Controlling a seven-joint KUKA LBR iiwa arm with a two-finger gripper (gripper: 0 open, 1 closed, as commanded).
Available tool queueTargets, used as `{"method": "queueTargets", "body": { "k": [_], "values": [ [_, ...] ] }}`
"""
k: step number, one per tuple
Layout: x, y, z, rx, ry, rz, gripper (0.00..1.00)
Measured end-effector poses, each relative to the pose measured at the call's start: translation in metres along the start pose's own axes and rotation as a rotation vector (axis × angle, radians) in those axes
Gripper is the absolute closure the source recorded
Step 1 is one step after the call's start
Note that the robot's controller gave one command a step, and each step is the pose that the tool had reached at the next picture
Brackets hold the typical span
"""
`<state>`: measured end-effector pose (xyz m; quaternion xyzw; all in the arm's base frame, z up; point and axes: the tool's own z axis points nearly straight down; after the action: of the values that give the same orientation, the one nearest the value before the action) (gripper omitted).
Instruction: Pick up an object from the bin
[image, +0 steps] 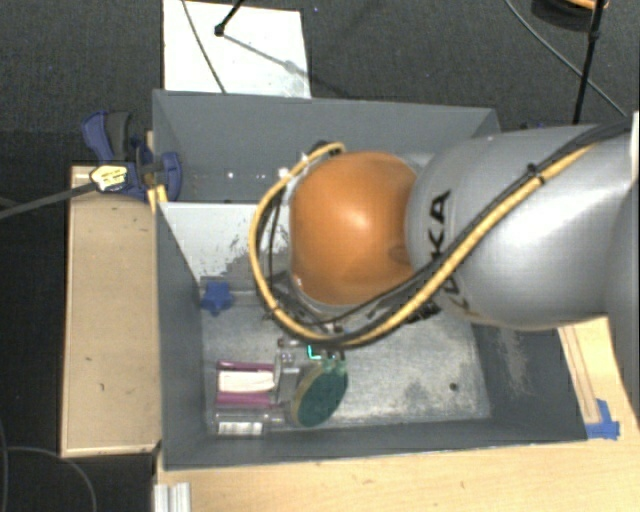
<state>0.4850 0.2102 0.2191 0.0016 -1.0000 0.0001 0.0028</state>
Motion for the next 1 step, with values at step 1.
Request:
{"method": "queueTargets", "body": {
  "k": [1],
  "values": [
    [0.0061,-0.0711,0.1353,0.0,-0.006,-0.264,0.0]
  ]
}}
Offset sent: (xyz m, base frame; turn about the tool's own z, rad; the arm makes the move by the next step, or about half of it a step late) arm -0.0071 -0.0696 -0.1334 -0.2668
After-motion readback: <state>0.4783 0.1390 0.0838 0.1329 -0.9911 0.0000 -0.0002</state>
